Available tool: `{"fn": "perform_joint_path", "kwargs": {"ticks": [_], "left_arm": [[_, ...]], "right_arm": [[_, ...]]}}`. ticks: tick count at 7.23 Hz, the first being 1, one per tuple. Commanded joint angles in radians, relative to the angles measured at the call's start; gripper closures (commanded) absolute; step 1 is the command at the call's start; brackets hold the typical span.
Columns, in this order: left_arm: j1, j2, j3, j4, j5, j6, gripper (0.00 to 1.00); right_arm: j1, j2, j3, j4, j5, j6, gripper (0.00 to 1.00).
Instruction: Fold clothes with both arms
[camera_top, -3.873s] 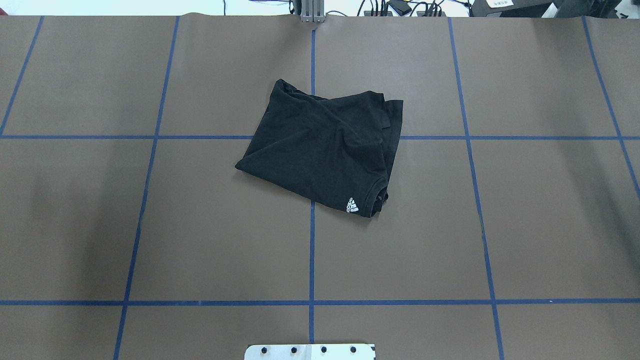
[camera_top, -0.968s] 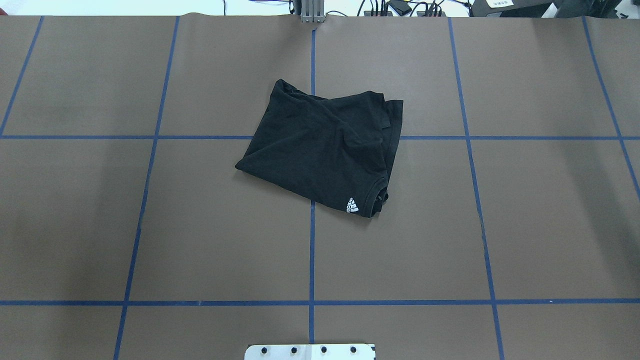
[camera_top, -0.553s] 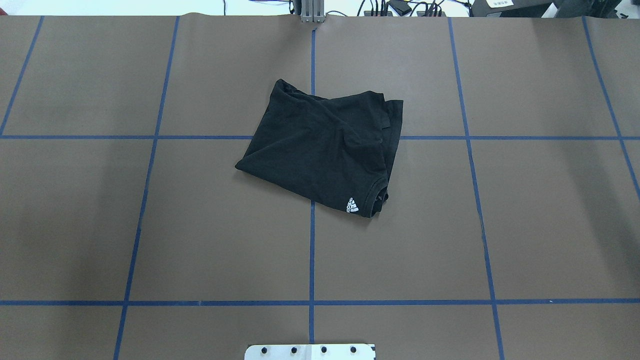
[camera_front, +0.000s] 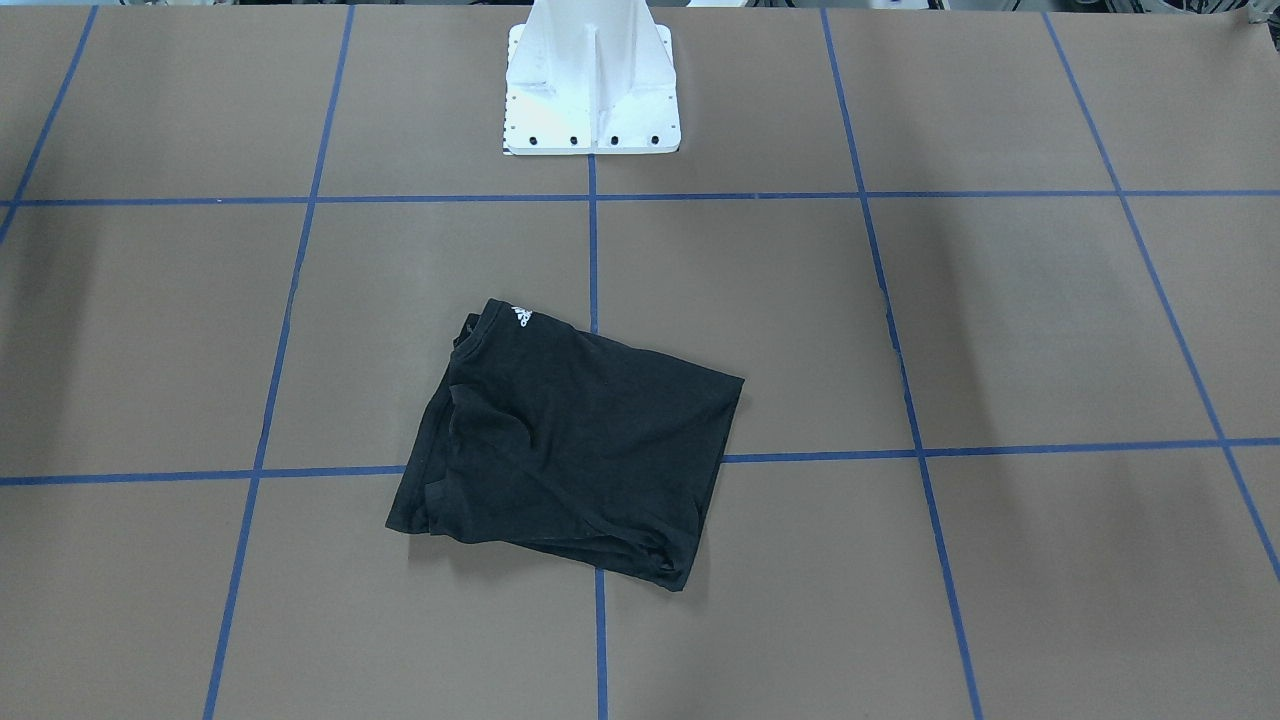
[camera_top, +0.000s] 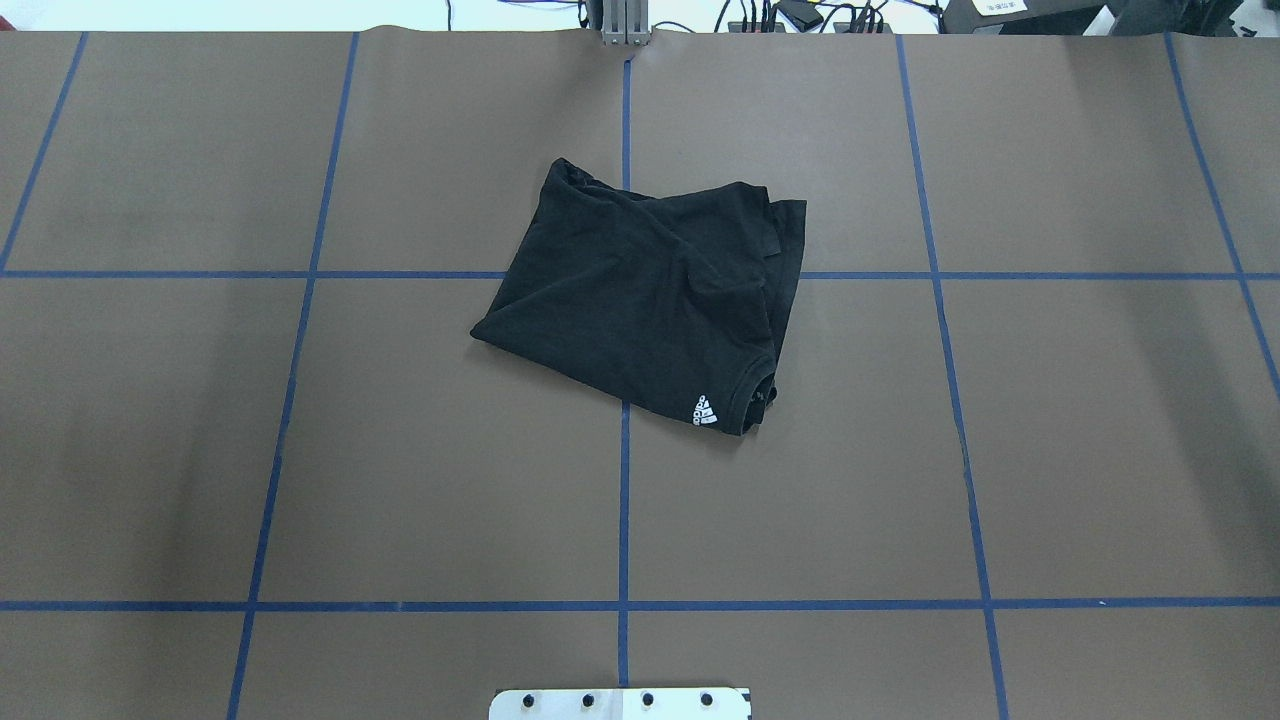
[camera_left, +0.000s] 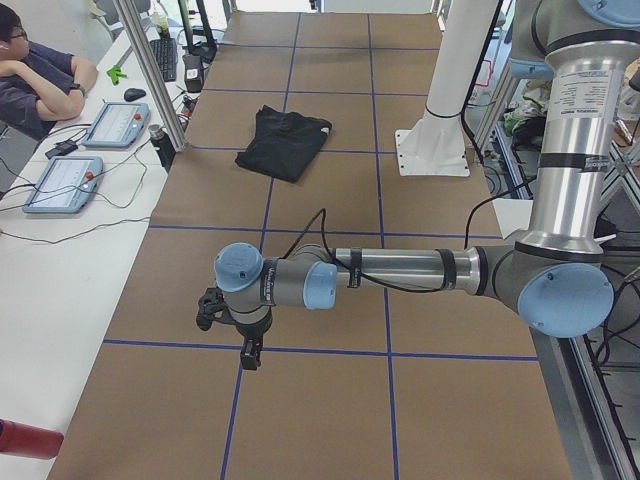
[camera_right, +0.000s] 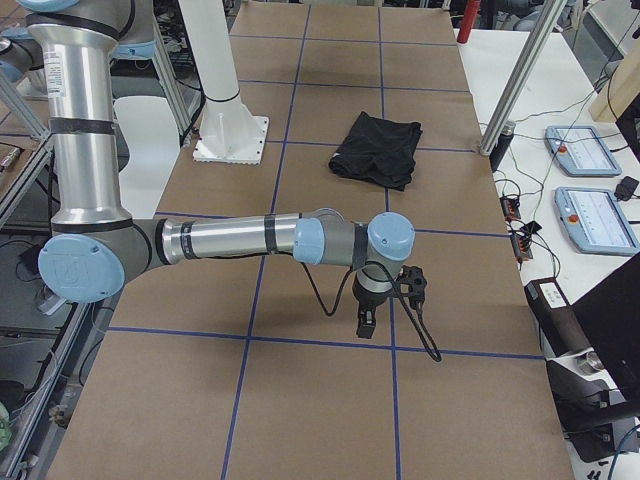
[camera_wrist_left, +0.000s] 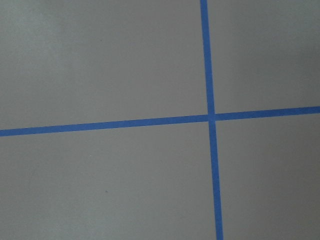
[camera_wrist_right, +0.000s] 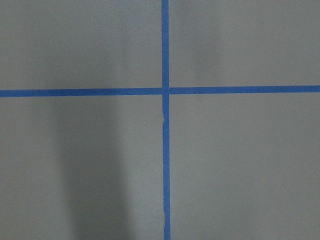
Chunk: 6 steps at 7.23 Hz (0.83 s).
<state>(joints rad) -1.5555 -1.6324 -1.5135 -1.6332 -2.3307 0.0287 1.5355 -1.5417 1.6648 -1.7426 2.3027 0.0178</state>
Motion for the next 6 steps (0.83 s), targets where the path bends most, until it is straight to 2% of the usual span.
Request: {"fn": "perform_joint_path", "kwargs": {"ticks": [1, 6], "left_arm": [[0.0, -0.001, -0.046, 0.004, -0.024, -0.004, 0.0], [0.0, 0.0, -0.048, 0.006, -0.012, -0.006, 0.0]], "right_arm": [[0.0, 0.005, 0.0, 0.0, -0.002, 0.001, 0.0], [0.0, -0.005, -0.005, 0.0, 0.0, -0.001, 0.0]]}}
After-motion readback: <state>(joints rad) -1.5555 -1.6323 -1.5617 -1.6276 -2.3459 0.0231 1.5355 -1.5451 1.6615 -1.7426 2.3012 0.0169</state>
